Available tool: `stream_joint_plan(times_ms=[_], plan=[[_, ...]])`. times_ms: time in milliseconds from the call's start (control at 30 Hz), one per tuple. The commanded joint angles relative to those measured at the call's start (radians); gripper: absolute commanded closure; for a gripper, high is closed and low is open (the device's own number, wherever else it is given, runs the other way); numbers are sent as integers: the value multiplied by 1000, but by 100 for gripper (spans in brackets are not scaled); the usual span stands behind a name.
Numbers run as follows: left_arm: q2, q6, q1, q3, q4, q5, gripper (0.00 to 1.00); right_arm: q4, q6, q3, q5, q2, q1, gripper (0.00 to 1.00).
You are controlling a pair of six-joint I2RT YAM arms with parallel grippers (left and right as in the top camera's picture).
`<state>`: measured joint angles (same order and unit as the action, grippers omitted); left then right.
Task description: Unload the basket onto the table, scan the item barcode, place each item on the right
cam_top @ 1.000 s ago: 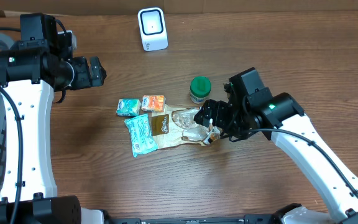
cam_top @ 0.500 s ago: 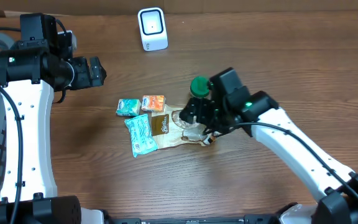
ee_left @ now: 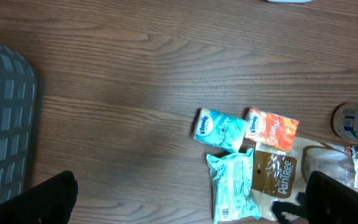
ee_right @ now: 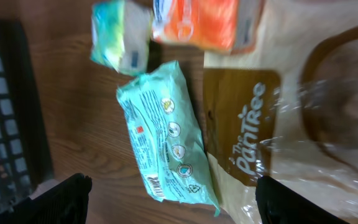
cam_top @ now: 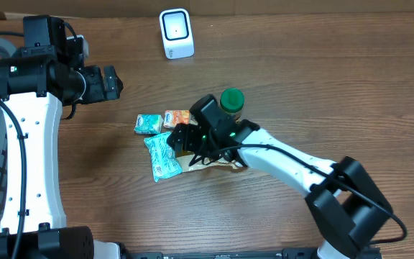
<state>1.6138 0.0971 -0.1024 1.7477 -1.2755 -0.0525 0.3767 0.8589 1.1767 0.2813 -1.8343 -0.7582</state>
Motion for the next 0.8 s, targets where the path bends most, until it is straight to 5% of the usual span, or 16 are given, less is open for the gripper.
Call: stream_joint_plan(times_ms=[0, 767], plan=[[-11, -12, 5, 22, 0, -8, 0, -11, 12, 21, -42, -27, -21, 16], [-11, -12, 5, 22, 0, -8, 1, 206, 4, 21, -184, -42, -25, 20]])
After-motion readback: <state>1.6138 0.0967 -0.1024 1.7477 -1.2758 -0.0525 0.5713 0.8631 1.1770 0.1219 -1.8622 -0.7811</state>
